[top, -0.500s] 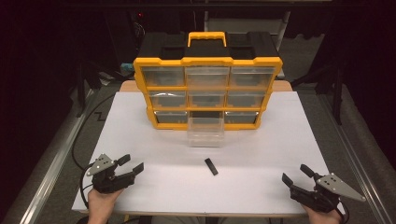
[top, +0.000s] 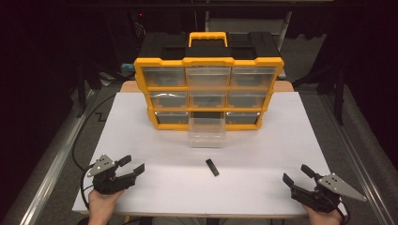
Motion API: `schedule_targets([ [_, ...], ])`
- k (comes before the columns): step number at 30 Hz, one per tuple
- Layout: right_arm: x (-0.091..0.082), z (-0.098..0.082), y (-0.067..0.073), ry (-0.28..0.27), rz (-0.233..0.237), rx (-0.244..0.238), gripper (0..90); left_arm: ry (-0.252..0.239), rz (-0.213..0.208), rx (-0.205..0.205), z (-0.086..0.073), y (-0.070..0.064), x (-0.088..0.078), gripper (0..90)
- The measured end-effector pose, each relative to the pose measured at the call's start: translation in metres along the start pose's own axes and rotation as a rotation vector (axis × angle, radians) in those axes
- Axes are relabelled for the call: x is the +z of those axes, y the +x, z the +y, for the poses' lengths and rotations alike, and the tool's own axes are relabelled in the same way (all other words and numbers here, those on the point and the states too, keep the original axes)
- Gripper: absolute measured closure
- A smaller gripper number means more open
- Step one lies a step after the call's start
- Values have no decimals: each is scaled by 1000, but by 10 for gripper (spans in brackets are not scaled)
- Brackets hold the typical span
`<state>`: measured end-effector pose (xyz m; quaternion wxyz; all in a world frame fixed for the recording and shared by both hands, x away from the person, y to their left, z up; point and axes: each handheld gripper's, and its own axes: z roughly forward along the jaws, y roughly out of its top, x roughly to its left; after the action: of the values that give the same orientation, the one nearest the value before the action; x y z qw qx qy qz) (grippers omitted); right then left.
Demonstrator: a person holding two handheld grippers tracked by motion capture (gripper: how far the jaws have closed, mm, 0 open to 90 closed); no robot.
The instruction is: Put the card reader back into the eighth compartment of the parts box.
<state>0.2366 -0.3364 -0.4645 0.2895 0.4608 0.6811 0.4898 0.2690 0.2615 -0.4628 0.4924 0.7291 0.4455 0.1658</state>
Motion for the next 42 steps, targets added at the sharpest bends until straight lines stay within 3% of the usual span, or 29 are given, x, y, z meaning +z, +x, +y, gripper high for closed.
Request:
schedule_targets([
  [28,10,7,18,3,54,-57,214,6,-5,3,0,0,1,316],
  [42,20,14,33,7,119,-76,216,8,-10,3,0,0,1,315],
])
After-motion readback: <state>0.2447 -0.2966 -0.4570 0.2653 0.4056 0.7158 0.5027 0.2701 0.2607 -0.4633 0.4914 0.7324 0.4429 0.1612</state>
